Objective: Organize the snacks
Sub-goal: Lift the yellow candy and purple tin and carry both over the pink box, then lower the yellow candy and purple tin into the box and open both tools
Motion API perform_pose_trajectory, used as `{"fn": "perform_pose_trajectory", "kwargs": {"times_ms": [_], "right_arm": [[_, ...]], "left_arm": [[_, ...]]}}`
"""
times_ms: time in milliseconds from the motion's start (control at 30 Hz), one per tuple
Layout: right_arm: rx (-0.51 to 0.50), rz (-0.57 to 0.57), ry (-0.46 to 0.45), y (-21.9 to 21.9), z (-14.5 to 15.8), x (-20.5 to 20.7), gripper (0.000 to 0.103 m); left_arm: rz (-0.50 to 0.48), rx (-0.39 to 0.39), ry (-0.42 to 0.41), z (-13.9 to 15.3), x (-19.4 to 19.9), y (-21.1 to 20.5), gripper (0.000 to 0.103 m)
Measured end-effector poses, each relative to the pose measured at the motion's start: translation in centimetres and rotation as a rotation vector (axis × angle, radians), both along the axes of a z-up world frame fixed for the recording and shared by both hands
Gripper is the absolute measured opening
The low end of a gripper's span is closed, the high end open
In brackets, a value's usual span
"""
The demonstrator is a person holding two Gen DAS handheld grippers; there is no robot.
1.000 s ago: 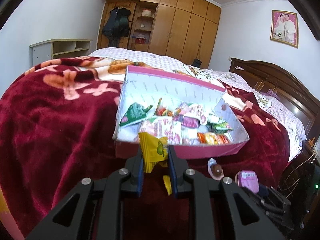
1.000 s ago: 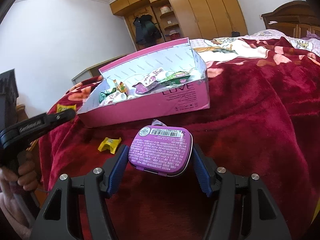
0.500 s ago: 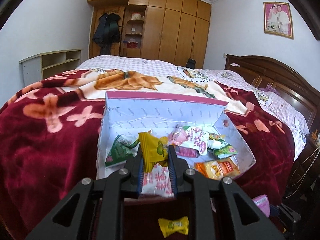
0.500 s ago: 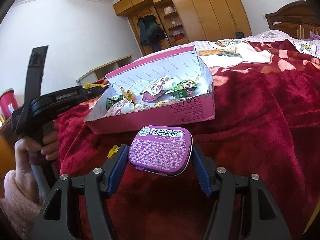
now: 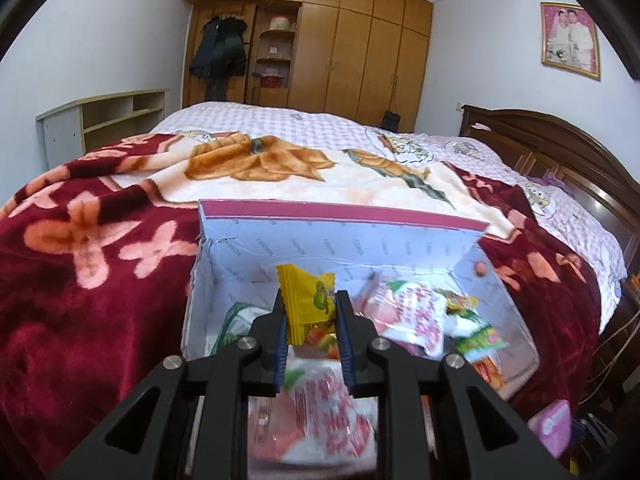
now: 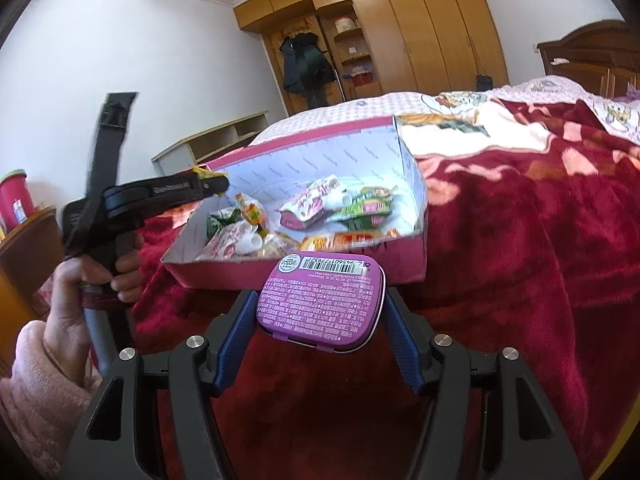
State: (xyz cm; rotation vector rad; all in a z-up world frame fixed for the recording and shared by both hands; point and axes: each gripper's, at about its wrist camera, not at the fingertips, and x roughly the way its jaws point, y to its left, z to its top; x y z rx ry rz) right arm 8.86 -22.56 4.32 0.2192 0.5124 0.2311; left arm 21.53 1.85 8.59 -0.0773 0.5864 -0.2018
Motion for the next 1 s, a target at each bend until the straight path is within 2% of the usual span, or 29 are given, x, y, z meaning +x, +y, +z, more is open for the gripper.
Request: {"fn": "perform_pose_trajectory", "kwargs": {"times_ms": [300, 367, 533, 1000], "right_arm": [[-0.013, 0.003, -0.015, 0.1, 1.3, 1.7, 0.064], [-0.015, 0.009, -0.011, 0.1, 1.4, 2.2, 0.064], [-0.036, 0.011, -0.004, 0.5, 1.7, 3.6, 0.064], [-0.078, -0.010, -0.013, 0.7, 3.8, 10.2, 0.064]], "left_arm": [[0.036, 0.004, 0.063, -2.2, 3.4, 0.2, 0.023], [0.050, -0.001, 0.076, -2.8, 3.6, 0.4, 0.027], [0.041, 0.000, 0.062, -3.1, 3.4, 0.2, 0.037], [0.040, 0.005, 0.054, -3.2, 3.2, 0.1, 0.038]]}}
